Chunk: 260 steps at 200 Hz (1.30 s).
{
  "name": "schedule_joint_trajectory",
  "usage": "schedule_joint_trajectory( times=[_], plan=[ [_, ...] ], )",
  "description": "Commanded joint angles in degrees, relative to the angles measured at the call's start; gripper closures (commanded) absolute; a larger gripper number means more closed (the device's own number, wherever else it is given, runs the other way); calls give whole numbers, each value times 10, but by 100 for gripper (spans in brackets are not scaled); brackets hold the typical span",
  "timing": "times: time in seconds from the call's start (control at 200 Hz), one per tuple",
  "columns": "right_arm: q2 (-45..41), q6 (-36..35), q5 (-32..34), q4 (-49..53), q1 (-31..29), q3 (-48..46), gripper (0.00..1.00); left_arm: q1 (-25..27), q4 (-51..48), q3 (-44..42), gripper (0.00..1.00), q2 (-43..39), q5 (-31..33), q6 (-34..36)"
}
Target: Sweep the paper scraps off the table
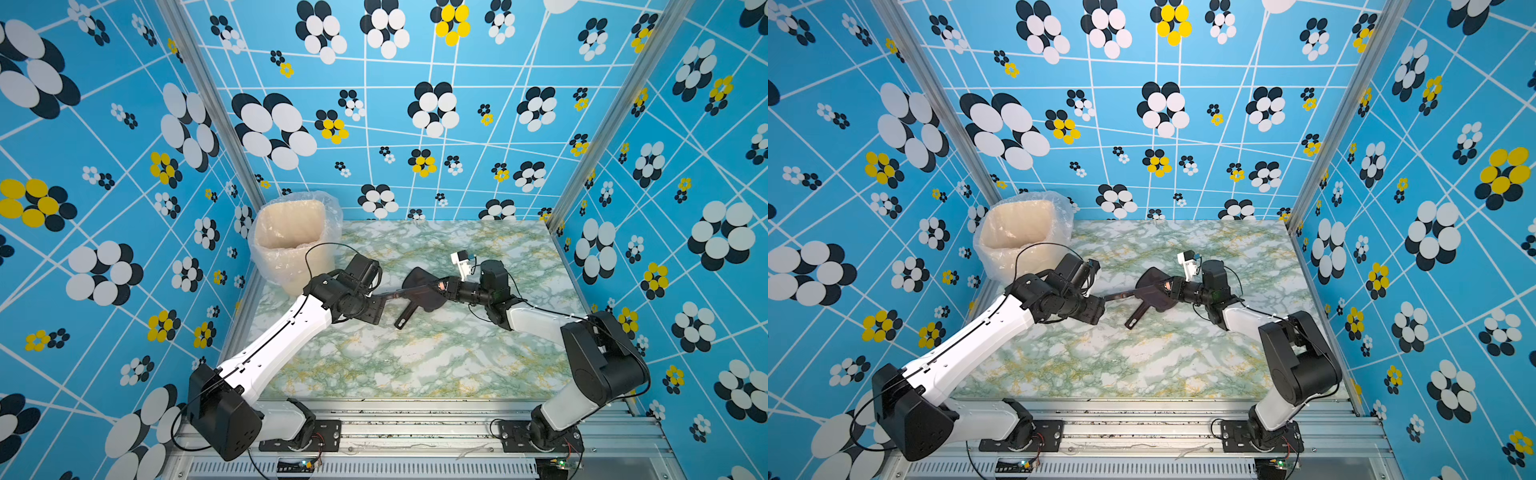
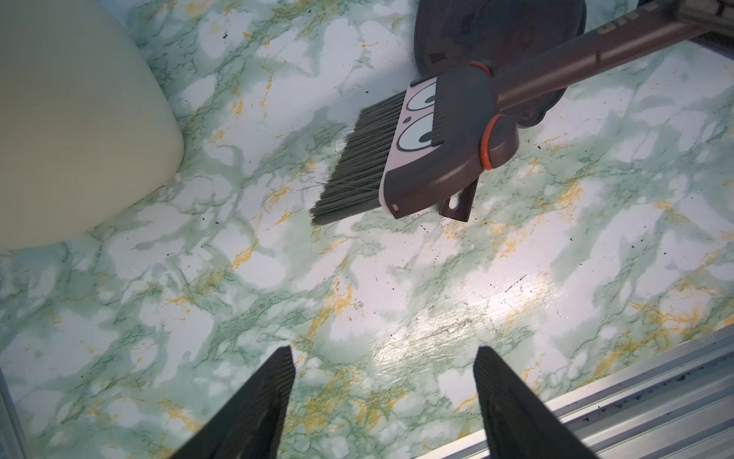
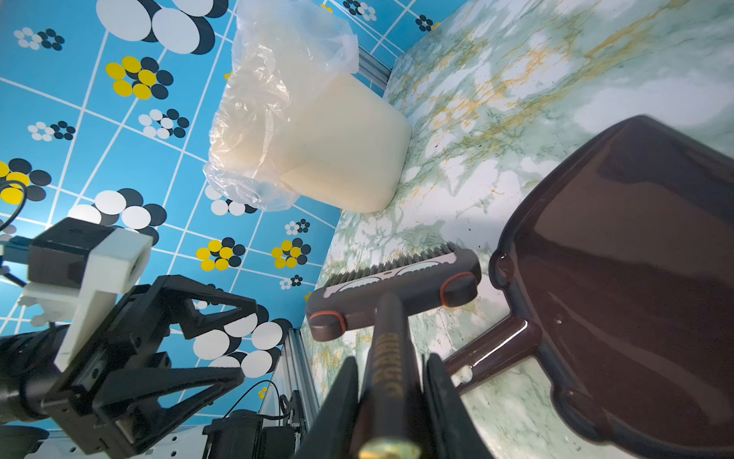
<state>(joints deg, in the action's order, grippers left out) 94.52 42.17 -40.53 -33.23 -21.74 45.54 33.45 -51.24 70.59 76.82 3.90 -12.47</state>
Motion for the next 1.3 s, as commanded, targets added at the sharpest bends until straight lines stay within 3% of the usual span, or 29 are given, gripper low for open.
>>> schedule_joint_trajectory(
  times=[0.0, 0.265, 0.46, 0.745, 1.294],
  plan=[
    [18, -17, -1, -40, -15, 39, 100, -9, -5, -7, 24, -6, -5, -1],
    [49, -135, 14, 138, -66, 107, 98, -27, -5, -27, 23, -29, -7, -6],
    [39, -150, 44, 173, -67, 98, 69, -34, -4, -32, 23, -33, -14, -4],
    [-1, -211, 116, 316, -63, 124, 48, -33, 3, -32, 23, -27, -28, -6],
    [-138, -276, 189, 484, -14, 136, 45, -30, 47, -46, 17, -37, -33, -11]
  ],
)
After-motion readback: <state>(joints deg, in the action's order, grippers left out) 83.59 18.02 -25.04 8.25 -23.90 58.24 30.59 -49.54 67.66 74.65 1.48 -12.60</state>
